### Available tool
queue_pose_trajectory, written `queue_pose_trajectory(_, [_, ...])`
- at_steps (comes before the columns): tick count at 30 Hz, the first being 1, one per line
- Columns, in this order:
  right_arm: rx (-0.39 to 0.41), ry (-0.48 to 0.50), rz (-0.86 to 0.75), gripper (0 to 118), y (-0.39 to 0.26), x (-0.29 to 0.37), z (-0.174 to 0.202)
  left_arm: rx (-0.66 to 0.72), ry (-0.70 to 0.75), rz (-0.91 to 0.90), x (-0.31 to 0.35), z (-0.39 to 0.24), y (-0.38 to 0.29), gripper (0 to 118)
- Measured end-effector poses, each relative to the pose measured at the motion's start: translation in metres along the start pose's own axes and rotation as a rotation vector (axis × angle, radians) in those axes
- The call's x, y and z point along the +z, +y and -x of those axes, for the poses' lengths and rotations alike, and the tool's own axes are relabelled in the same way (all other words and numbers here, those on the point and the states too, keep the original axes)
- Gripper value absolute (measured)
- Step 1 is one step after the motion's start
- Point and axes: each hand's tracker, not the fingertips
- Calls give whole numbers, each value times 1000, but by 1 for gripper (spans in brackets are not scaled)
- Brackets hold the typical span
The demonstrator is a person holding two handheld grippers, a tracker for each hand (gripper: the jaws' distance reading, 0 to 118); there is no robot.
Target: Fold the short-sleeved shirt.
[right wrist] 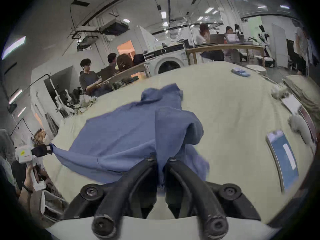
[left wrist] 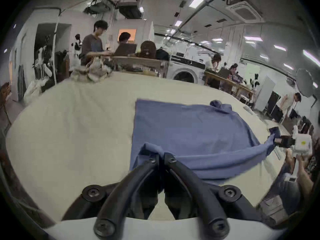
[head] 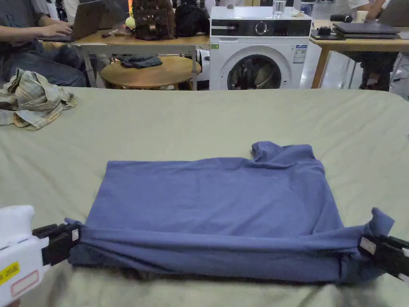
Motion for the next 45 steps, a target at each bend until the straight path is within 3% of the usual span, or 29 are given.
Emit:
queue_pose_trajectory(2, [11,-18,2,3,25,-40,2,-17,3,19,-41,8,20,0])
queue_pose_trajectory(5, [90,-78,34,3,58,-102,5,29,32,117,-107,24,42,0])
queue_pose_trajectory(7, [91,-109,51,4,68,-131,7,19,54,129,-135,24,48,0])
queue_pose_trajectory(8, [91,-115,62,8,71,-140,7,23,62,142,-144,24,49,2])
queue_pose_trajectory(10, [121,-124,55,36,71,-152,9,50,78,143,-153,22,43,35])
queue_pose_trajectory(11, [133,-160,43,46,71,-156,8,59,99,120,-154,22,41,40])
queue_pose_trajectory(17, [72,-177,-39,49,68,-131,0,61,45,7,-117,15,39,43])
queue_pose_trajectory(22, [127,-128,-93,41,45,-76,14,-80,11,-70,-68,-2,31,43])
queue_pose_trajectory(24, [135,-124,-108,20,31,-58,20,-126,-4,-92,-46,-12,23,39])
queue_pose_trajectory(27, [163,-113,-125,0,6,-32,26,-125,-12,-99,-20,-21,2,1])
queue_pose_trajectory(32, [216,-91,-71,0,-27,-20,30,-40,-60,-65,-1,-18,-28,0])
queue_pose_trajectory(37, [225,-60,-53,0,-31,-11,30,33,26,-46,-13,1,-24,0])
queue_pose_trajectory(38, [221,-53,-57,0,-31,-7,29,64,28,-24,-21,9,-18,16])
queue_pose_trajectory(39, [216,-38,-61,0,-30,-2,27,107,22,17,-34,19,-13,41])
queue_pose_trajectory(42, [202,-28,-65,0,-27,11,20,161,13,114,-73,39,-8,45])
queue_pose_trajectory(45, [197,-48,-71,0,-24,25,11,100,101,249,-122,40,-12,45])
